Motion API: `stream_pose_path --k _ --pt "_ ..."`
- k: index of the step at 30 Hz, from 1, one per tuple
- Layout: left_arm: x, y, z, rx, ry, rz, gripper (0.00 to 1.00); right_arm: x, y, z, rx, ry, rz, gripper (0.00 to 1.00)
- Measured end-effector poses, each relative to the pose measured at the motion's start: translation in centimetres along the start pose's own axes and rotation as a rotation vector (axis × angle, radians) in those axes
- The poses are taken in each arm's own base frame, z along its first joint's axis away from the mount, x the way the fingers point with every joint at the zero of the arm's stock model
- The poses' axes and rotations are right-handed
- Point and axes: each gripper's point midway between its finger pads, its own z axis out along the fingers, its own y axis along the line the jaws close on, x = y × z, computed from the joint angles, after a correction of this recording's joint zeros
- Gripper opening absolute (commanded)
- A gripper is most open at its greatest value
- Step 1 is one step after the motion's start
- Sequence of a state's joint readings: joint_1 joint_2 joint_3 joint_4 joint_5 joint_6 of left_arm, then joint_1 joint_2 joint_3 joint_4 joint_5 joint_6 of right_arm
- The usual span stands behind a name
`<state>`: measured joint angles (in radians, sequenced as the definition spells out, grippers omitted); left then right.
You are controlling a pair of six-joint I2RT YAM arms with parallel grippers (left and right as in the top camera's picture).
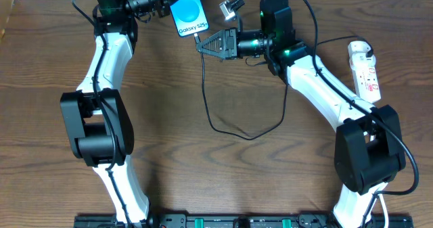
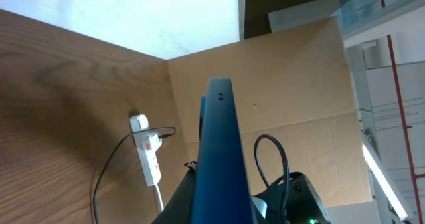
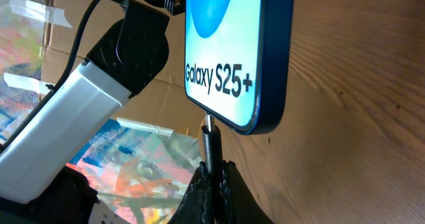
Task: Plug charger to phone and switch on socket
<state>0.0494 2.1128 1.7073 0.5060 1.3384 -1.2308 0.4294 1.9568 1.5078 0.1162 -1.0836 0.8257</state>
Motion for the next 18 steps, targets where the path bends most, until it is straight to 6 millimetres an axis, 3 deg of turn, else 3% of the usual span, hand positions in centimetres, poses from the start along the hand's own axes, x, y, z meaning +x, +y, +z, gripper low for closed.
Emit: stream_pose_path --k 18 --pt "-0.08 0.02 0.03 -0.001 -0.005 -0.002 0.07 -0.04 -0.04 0.00 0.002 -0.002 0.033 0.01"
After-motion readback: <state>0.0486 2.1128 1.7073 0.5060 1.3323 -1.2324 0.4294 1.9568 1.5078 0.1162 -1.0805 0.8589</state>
